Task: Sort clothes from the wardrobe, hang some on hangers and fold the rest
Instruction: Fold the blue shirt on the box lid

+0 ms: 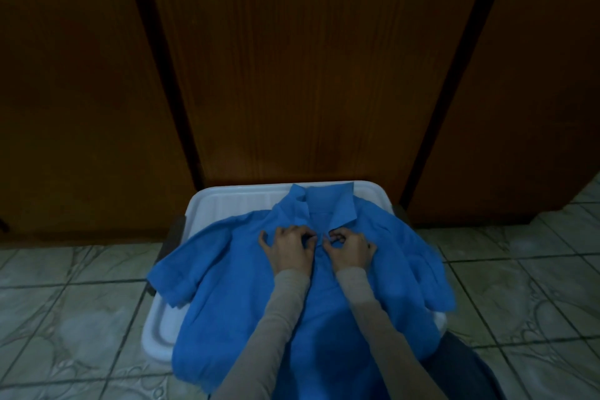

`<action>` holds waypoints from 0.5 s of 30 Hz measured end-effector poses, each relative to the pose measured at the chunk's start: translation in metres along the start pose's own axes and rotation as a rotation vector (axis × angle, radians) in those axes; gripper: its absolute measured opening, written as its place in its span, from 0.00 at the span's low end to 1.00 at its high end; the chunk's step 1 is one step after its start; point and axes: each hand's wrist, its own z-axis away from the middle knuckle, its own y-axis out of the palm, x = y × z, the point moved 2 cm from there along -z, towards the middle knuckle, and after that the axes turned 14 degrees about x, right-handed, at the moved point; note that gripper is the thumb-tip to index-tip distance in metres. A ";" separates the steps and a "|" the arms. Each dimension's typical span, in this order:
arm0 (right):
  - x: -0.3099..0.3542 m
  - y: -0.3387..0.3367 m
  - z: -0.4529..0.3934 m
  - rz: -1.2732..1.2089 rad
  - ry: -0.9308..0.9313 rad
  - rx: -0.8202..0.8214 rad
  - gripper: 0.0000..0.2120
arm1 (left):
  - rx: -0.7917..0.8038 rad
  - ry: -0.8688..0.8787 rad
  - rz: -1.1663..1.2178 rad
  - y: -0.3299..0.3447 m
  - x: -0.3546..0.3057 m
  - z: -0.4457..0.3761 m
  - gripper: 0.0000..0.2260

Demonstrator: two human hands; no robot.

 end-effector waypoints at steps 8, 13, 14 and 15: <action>-0.002 0.000 -0.002 -0.015 -0.020 0.010 0.08 | 0.067 -0.054 0.289 0.000 0.008 -0.008 0.07; -0.001 0.001 -0.001 -0.052 -0.053 -0.008 0.07 | 0.120 -0.028 0.369 0.000 0.013 -0.010 0.07; -0.001 0.001 -0.001 -0.059 -0.058 -0.009 0.07 | 0.127 -0.027 0.381 0.000 0.013 -0.011 0.08; -0.001 0.001 -0.001 -0.060 -0.061 -0.008 0.07 | 0.131 -0.026 0.387 0.000 0.014 -0.011 0.08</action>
